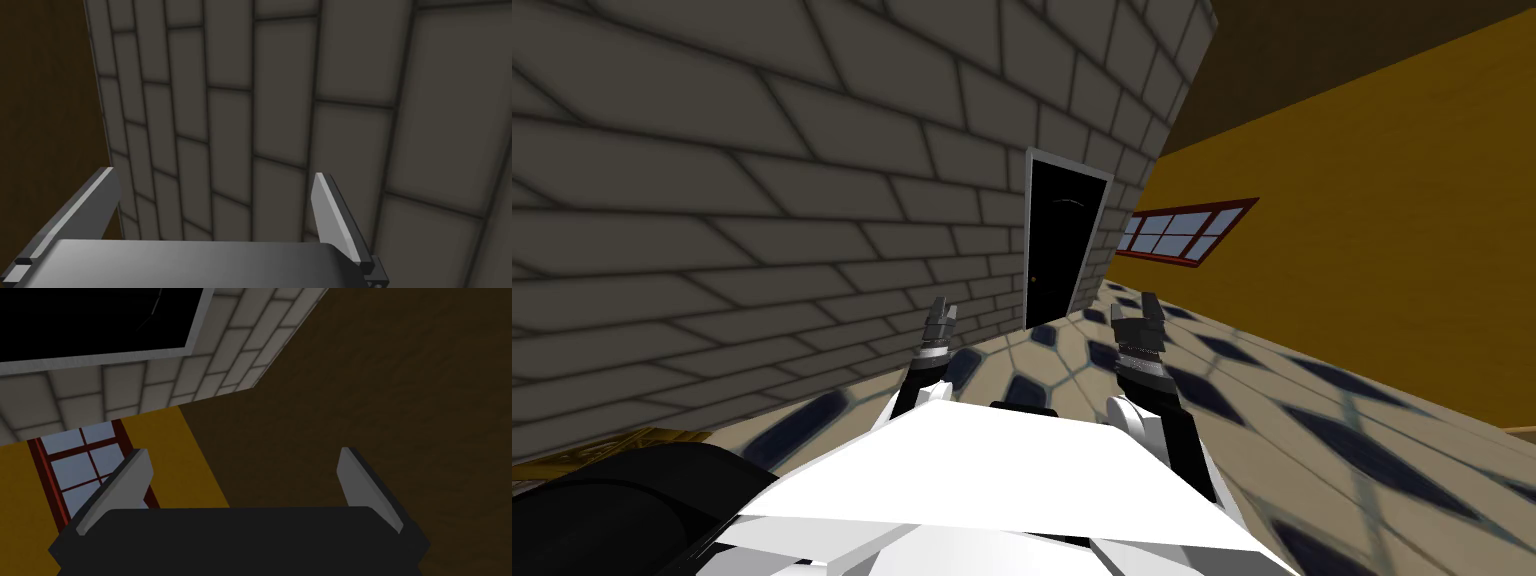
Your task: Pull the door open
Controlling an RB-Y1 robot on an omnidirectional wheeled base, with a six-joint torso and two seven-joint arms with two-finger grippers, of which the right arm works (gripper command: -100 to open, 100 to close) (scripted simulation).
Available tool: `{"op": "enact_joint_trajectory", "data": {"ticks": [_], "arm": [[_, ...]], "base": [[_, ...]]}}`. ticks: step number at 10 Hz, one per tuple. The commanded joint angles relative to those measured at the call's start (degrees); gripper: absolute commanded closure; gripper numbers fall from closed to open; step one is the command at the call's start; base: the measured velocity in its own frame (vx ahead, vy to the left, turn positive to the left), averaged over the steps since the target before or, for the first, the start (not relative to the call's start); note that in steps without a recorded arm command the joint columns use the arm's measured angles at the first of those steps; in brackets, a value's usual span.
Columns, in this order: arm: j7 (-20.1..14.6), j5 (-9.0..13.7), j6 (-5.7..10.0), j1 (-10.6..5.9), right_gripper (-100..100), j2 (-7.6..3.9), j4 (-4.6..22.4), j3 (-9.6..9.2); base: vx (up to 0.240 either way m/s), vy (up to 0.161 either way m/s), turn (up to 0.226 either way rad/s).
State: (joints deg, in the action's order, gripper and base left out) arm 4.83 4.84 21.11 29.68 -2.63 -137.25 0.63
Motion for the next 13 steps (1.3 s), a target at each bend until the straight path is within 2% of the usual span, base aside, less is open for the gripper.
{"op": "enact_joint_trajectory", "data": {"ticks": [1,6,7,13], "arm": [[-1.66,1.34,0.25,-1.12,-100,-0.65,1.67,-1.10],[-6.94,5.62,1.04,-4.69,-100,-2.64,6.96,-4.59],[-8.99,7.28,1.34,-6.09,-100,-3.40,9.03,-5.94],[-16.28,13.18,2.43,-11.02,-100,-6.07,16.34,-10.76]], "base": [[0.031,0.015,0.018],[0.100,-0.014,0.028],[0.105,0.008,0.027],[0.089,-0.008,0.030]]}}
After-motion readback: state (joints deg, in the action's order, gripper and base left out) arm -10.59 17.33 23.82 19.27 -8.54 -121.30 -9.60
